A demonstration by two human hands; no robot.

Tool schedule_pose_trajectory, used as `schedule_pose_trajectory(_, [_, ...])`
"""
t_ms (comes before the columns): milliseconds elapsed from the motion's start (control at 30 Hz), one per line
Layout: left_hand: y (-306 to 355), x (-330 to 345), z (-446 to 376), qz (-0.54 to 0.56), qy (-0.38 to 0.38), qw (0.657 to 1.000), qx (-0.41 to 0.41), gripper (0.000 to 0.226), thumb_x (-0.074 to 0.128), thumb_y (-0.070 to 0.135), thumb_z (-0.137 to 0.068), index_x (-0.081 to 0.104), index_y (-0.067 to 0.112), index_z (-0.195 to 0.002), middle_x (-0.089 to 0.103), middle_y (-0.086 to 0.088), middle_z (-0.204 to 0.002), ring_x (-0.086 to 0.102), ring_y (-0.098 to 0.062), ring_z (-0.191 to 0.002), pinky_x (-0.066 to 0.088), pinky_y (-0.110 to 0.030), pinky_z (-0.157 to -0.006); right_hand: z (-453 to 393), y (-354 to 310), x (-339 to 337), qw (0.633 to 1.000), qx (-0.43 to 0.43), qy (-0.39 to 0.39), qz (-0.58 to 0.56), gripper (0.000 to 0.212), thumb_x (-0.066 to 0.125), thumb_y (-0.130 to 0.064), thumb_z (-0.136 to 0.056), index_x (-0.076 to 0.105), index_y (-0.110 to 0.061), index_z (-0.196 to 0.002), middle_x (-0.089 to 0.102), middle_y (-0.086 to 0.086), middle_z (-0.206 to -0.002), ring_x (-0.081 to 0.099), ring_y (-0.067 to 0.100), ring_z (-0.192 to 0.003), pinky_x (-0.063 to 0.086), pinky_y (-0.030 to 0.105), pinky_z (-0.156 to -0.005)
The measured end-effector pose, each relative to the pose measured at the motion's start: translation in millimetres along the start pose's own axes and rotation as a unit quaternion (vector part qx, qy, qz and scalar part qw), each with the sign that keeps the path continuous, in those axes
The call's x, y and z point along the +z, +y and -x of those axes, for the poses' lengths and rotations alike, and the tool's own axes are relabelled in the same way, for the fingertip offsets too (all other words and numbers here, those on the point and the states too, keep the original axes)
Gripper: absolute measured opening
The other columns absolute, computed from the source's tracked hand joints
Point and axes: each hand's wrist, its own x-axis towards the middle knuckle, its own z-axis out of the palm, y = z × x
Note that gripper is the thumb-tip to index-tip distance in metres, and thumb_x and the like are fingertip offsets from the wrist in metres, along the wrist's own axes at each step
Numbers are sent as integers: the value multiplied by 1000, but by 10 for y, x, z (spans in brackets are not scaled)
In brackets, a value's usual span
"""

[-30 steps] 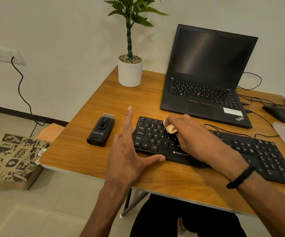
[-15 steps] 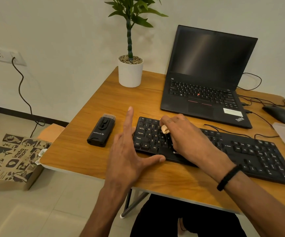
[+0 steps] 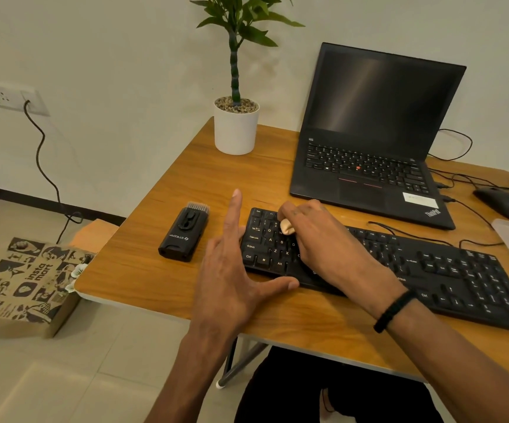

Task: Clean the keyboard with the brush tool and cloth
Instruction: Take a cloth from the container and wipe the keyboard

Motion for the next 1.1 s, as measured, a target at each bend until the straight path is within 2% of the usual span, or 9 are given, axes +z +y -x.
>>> schedule_pose_trajectory(133, [4, 0, -5, -2, 0, 1000, -3, 157, 95, 62, -47, -19, 55, -155, 54, 6, -148, 45, -12, -134, 35, -27, -107, -175, -28, 55, 1000, -8, 7, 11, 40, 58, 3, -94, 46, -19, -125, 64, 1, -108, 47, 21, -112, 40, 27, -73])
schedule_pose_trajectory(200, [3, 2, -4, 0, 1, 1000, -5, 157, 95, 61, -47, -19, 56, -154, 54, 6, -148, 45, -12, -133, 36, -26, -106, -179, -52, 57, 1000, -14, 7, 21, 43, 60, 1, -93, 45, -19, -128, 64, 1, -109, 48, 22, -114, 43, 28, -73])
schedule_pose_trajectory(333, [-13, 7, -1, 3, 1, 1000, -3, 157, 95, 61, -47, -19, 56, -154, 54, 7, -147, 45, -10, -131, 35, -25, -104, -83, -62, 10, 1000, -29, -8, 9, 47, 62, -4, -94, 43, -22, -133, 63, -1, -118, 44, 18, -118, 49, 30, -84])
schedule_pose_trajectory(567, [5, -8, -3, -4, 1, 1000, 0, 157, 95, 62, -48, -19, 54, -155, 52, 4, -151, 47, -13, -136, 41, -36, -113, -300, -121, 73, 999, -38, -1, 0, 48, 62, 5, -90, 46, -15, -130, 64, 3, -107, 49, 23, -107, 52, 37, -78])
schedule_pose_trajectory(767, [-7, 7, -2, -2, 1, 1000, -3, 156, 95, 62, -49, -19, 55, -155, 55, 6, -147, 45, -11, -134, 35, -25, -107, -443, -173, 60, 999, -34, 22, 22, 44, 64, -1, -91, 53, -23, -127, 47, 7, -128, 45, 25, -114, 54, 41, -85])
schedule_pose_trajectory(867, [-13, 7, -7, 2, 1, 1000, -8, 157, 95, 62, -48, -20, 56, -154, 55, 6, -148, 45, -11, -135, 35, -26, -107, -459, -150, 9, 998, -54, 1, 40, 34, 63, -8, -94, 57, -24, -124, 55, 3, -121, 47, 25, -112, 52, 44, -89])
schedule_pose_trajectory(1000, [-12, 5, -10, 4, -3, 1000, -7, 157, 95, 62, -49, -22, 56, -153, 56, 8, -146, 42, -7, -131, 32, -24, -103, -455, -100, -65, 994, -105, -35, 20, 30, 66, -4, -90, 62, -24, -112, 61, -2, -107, 52, 20, -106, 53, 41, -87])
schedule_pose_trajectory(1100, [-14, 2, -3, 7, -1, 1000, -7, 157, 95, 62, -49, -20, 54, -155, 57, 11, -143, 39, -1, -127, 31, -23, -103, -483, -67, -141, 992, -112, -46, 33, 28, 61, -2, -91, 63, -25, -108, 62, -5, -103, 52, 19, -102, 50, 37, -78])
